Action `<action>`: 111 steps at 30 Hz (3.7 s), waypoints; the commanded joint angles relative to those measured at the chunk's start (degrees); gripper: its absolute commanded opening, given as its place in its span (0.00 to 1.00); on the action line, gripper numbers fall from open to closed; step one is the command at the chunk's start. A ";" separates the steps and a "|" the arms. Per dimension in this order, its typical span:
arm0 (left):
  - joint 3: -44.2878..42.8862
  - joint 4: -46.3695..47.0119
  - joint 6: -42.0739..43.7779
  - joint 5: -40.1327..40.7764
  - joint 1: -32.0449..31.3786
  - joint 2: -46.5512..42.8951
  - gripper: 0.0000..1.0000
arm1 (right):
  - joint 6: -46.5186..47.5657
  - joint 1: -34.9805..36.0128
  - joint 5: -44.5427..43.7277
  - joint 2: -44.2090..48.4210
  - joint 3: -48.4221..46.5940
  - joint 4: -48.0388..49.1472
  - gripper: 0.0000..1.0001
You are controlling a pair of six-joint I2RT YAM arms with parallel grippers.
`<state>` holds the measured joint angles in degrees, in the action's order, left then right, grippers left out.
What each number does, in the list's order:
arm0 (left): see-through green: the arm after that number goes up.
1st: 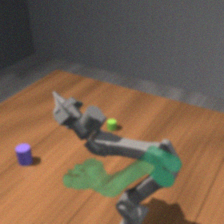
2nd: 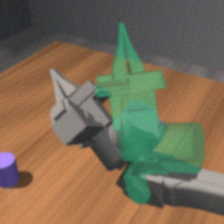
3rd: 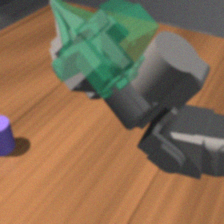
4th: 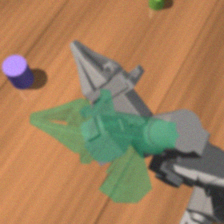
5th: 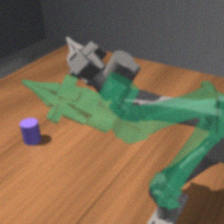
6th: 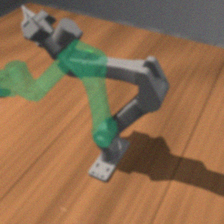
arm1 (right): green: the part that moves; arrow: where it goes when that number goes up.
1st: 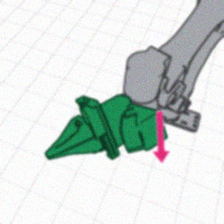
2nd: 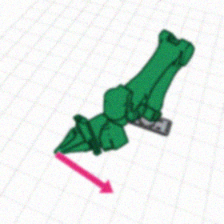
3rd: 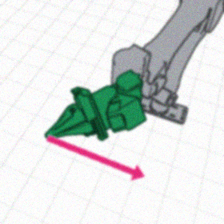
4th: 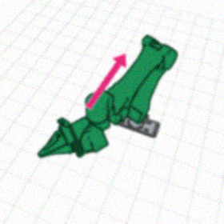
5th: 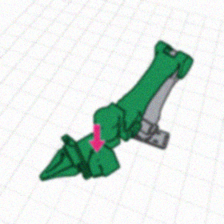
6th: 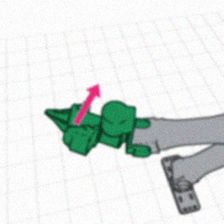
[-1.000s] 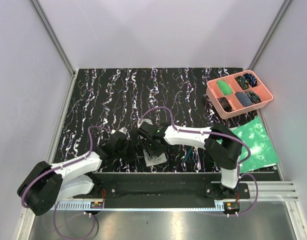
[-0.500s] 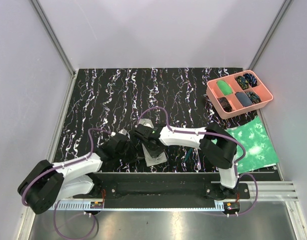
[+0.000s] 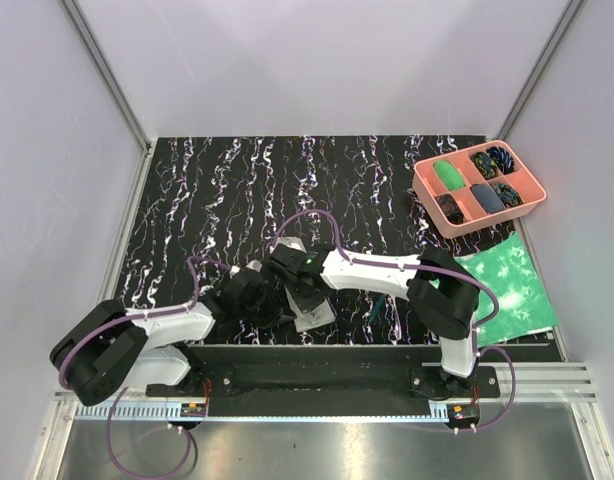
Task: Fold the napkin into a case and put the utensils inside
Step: Stuff the top corner of the smaller-rectangle-folded napkin into the folded napkin, then pick up the smaller rectangle-folded napkin from the center of the board.
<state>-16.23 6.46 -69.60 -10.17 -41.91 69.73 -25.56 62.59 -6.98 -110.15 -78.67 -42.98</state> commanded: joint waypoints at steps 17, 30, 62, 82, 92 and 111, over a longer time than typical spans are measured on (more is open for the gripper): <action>2.87 3.21 -2.29 4.20 -2.56 -2.23 0.09 | -3.97 -2.38 11.20 0.20 5.89 14.14 0.00; -5.81 -10.13 7.89 5.00 5.07 -11.29 0.22 | -4.06 -3.88 12.17 0.55 10.65 18.20 0.00; -12.51 3.65 12.91 -3.36 12.91 15.34 0.09 | -2.39 -4.23 9.97 10.22 5.73 11.17 0.45; -9.44 10.76 6.42 -8.81 14.40 16.48 0.09 | -3.70 0.51 -0.12 3.63 6.25 14.76 0.62; -6.54 14.45 4.04 -9.43 15.81 16.75 0.09 | -6.17 5.08 -8.13 0.81 6.61 15.74 0.59; -2.93 19.73 0.88 -11.45 18.00 17.19 0.12 | -8.71 9.31 -17.62 -8.15 4.06 10.90 0.28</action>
<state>-20.93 24.69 -67.94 -20.53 -24.62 86.43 -32.01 71.70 -24.99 -113.21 -75.72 -30.79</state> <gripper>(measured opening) 0.113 0.342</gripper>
